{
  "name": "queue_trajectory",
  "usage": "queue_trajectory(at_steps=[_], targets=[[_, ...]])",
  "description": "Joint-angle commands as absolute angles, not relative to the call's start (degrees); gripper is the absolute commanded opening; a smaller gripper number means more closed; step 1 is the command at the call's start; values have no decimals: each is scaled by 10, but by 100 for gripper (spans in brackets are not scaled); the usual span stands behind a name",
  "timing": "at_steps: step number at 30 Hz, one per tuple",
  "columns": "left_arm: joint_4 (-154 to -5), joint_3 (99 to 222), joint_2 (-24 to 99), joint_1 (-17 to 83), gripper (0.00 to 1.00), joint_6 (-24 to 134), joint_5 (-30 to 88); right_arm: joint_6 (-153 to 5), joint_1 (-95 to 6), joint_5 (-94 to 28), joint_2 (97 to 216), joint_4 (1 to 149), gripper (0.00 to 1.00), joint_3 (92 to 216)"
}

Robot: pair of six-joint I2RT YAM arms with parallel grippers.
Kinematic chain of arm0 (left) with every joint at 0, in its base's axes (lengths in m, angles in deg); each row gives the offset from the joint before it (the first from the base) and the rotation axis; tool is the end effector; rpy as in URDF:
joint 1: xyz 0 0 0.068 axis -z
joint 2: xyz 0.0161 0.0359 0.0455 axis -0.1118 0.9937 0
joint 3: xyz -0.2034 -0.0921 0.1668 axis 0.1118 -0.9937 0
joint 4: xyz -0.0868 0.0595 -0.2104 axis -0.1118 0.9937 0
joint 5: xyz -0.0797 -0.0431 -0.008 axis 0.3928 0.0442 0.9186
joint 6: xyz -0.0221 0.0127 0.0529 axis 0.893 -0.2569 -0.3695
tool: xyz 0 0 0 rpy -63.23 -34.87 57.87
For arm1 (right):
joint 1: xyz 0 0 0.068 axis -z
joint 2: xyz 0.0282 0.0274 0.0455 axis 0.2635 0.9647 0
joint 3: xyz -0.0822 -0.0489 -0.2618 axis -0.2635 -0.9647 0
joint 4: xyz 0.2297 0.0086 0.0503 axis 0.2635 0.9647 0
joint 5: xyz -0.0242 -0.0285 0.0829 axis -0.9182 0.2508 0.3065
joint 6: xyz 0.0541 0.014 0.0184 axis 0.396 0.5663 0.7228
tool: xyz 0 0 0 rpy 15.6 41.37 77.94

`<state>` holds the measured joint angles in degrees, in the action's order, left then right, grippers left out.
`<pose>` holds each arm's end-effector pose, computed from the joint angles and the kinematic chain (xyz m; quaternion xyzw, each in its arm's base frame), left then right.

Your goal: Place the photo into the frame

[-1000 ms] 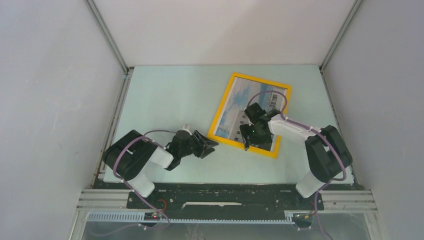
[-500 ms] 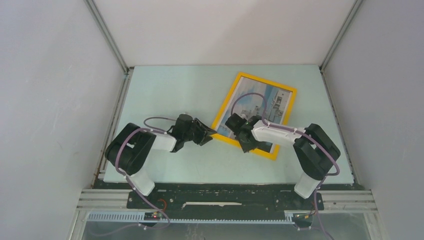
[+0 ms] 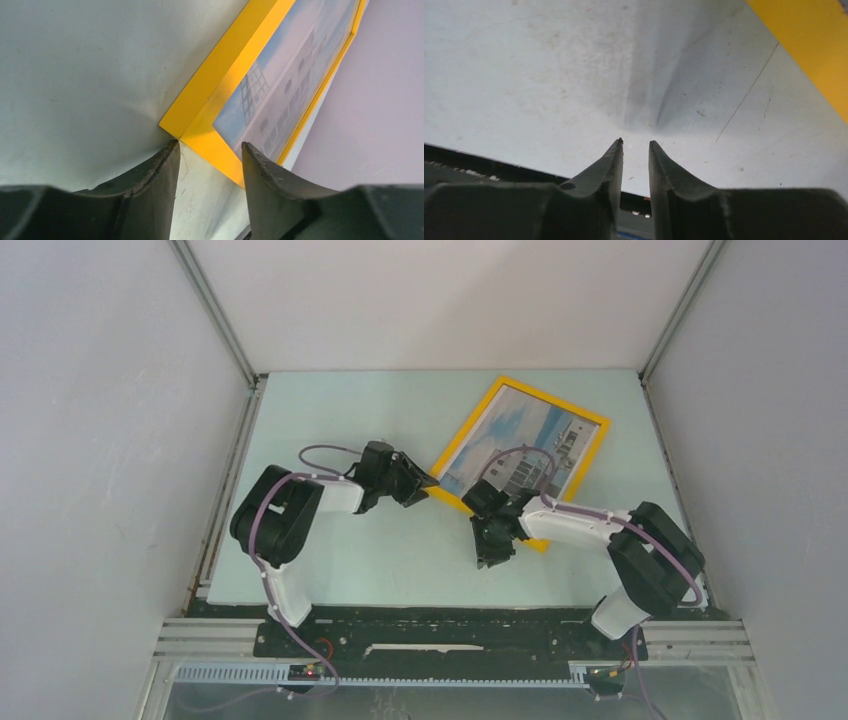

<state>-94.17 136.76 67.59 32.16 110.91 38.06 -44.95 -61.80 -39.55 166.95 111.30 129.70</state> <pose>0.3094 -0.1632 0.1507 -0.2605 0.8595 -0.3975 0.1883 0.1770 0.1877 0.1774 -0.0947 0.9884 0.0846 0.0833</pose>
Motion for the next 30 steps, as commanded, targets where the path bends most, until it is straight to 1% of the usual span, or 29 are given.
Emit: queue_trajectory(at_steps=[1,3,4,5,6,8,11,16,21,26,27,28,30], targets=[[-946,1337,629,314,57,1073,327,-425,-606,-433,1588,1115,43,1317],[-947,1307,593,314,62,1048,306,-434,-562,-472,1553,1142,65,1318],[-942,1297,575,315,64,1036,302,-441,-530,-479,1534,1152,73,1318],[-937,1286,557,318,68,1025,300,-446,-493,-478,1523,1155,79,1318],[-936,1273,540,323,74,1018,299,-449,-452,-468,1515,1151,83,1318],[-944,1250,507,336,83,1014,299,-449,-372,-429,1515,1128,85,1319],[-952,1232,475,360,89,1024,312,-433,-266,-398,1553,1122,85,1349],[-965,1227,482,392,90,1043,320,-451,-184,-379,1664,1169,78,1415],[-1006,1234,523,393,89,1080,325,-473,-176,-391,1748,1173,76,1438],[-995,1270,554,391,88,1084,324,-476,-187,-406,1777,1182,70,1429],[-992,1274,558,390,88,1084,321,-475,-186,-404,1777,1179,68,1421],[-989,1278,561,388,88,1084,318,-473,-185,-393,1775,1173,63,1406],[-987,1284,569,382,88,1085,318,-468,-184,-375,1765,1158,48,1377]])
